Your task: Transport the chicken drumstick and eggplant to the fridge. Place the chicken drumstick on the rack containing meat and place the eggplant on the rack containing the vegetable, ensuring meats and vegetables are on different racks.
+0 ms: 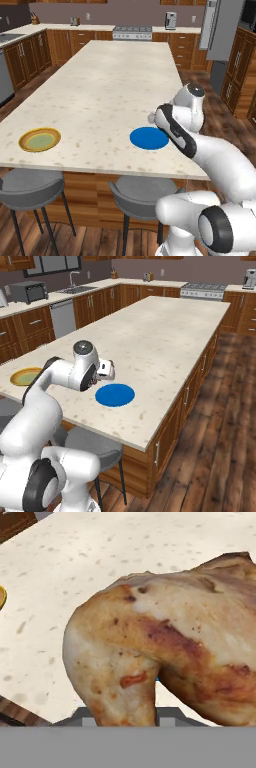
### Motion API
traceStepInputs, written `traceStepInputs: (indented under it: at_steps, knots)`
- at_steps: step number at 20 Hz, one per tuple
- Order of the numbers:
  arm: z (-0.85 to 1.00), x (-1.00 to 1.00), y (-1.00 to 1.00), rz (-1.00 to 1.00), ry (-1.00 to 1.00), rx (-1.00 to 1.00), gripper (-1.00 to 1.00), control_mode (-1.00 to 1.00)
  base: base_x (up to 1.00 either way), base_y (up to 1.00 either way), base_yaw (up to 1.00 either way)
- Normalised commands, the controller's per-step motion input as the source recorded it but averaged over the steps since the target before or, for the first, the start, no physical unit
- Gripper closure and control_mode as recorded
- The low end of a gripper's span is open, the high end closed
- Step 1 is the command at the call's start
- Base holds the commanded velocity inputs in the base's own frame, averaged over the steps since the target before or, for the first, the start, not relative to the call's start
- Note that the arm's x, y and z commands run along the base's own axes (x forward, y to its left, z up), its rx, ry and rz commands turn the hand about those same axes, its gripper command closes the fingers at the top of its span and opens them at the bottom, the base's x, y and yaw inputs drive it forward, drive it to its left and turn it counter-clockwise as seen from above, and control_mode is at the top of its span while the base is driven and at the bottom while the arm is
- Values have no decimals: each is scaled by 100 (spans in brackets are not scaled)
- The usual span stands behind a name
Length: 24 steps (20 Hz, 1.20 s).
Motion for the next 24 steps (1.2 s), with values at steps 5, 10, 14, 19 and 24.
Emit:
traceStepInputs:
  at_steps: [5, 10, 14, 19, 24]
  knots:
    - [100, -98, -12, 8, -5, -1, 100, -100, 0, 0, 0]
    - [97, -89, -9, 1, -1, 0, 100, -100, 0, 0, 0]
    - [78, -81, -1, 0, -9, 0, 100, -100, 0, 0, 0]
    - [50, -77, 0, -1, -18, 0, 100, -100, 0, 0, 0]
    - [5, -53, -14, -2, -9, -1, 100, 100, -37, -28, -8]
